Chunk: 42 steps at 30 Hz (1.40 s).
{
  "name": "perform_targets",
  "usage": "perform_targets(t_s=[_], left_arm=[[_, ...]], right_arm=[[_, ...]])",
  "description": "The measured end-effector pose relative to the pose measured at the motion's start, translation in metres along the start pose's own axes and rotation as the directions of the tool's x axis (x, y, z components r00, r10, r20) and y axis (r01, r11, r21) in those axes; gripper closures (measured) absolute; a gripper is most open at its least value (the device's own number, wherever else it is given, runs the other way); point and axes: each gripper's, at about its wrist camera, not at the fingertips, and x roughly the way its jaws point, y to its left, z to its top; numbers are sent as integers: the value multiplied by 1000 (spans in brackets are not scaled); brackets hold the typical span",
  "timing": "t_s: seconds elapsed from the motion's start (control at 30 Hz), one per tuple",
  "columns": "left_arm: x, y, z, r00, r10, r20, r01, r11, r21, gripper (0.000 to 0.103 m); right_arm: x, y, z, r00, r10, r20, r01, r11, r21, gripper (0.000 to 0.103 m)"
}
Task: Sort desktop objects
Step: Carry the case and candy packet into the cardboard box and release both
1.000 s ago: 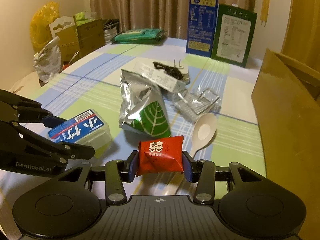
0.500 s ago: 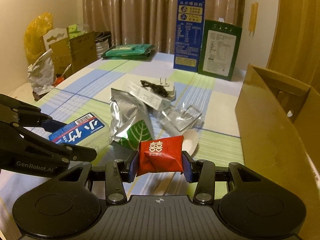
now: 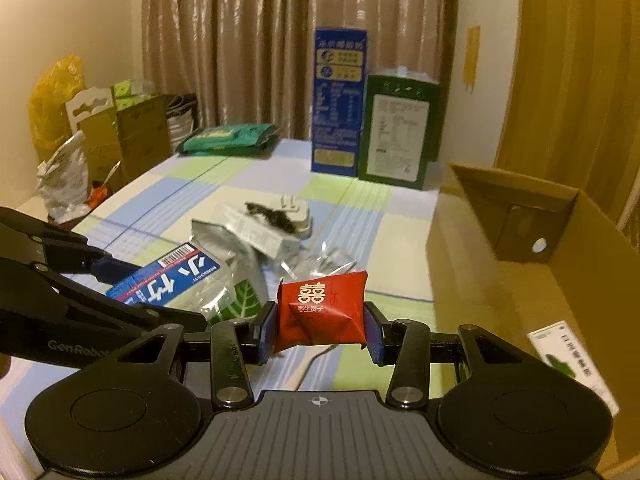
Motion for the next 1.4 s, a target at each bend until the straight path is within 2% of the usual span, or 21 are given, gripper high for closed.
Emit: perform_targets(t_s=[0.5,0.8,1.13,1.4], left_arm=[[-3,-35,36,997,-43,66,43,999,-12,52],[-3,-65,51,991,-100,88,100,995,7,52],[4,-118,76,967,-230,112,229,973,25,52],[17,-160,95,950,-285,124,281,958,49,52]], right_arm=[[-38,-44,16,989,-119,91,111,989,94,61],[-67,-90,8,962,-257,96,237,955,177,61],[-84,-127,-13,930,-363,59,346,919,189,61],[-93,-152,-25,914,-403,39,382,890,248,61]])
